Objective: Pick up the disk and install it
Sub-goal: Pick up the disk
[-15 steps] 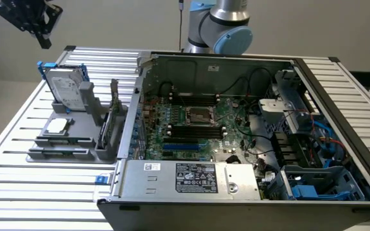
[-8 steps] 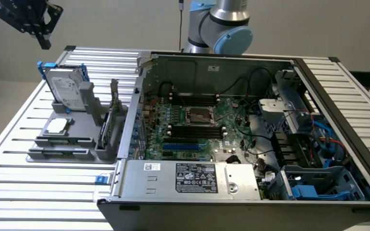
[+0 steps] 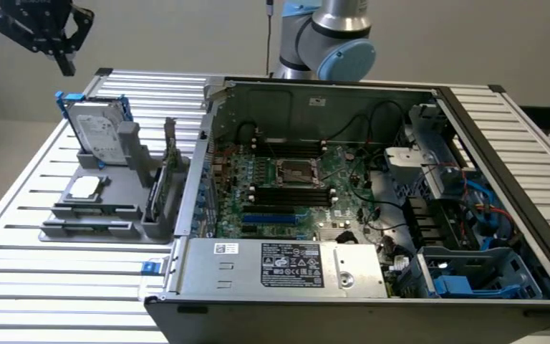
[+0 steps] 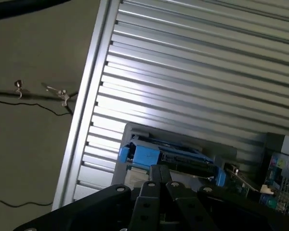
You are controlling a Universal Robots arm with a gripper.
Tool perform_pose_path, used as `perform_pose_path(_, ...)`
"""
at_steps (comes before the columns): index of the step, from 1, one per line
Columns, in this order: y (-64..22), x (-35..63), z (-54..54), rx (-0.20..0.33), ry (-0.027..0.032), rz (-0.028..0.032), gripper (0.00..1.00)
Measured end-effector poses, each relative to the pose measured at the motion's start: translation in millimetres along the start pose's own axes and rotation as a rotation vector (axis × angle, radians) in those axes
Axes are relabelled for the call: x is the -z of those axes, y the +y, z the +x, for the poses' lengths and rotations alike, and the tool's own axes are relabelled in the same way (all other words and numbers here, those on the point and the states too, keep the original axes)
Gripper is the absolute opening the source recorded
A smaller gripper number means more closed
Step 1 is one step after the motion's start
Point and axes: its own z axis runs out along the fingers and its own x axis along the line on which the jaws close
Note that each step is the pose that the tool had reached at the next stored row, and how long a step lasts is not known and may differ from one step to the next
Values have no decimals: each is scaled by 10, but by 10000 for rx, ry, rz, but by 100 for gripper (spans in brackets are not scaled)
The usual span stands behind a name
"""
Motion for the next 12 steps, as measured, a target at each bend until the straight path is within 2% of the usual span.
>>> perform_pose_path(12, -2, -31, 0, 2171, 122, 39, 11)
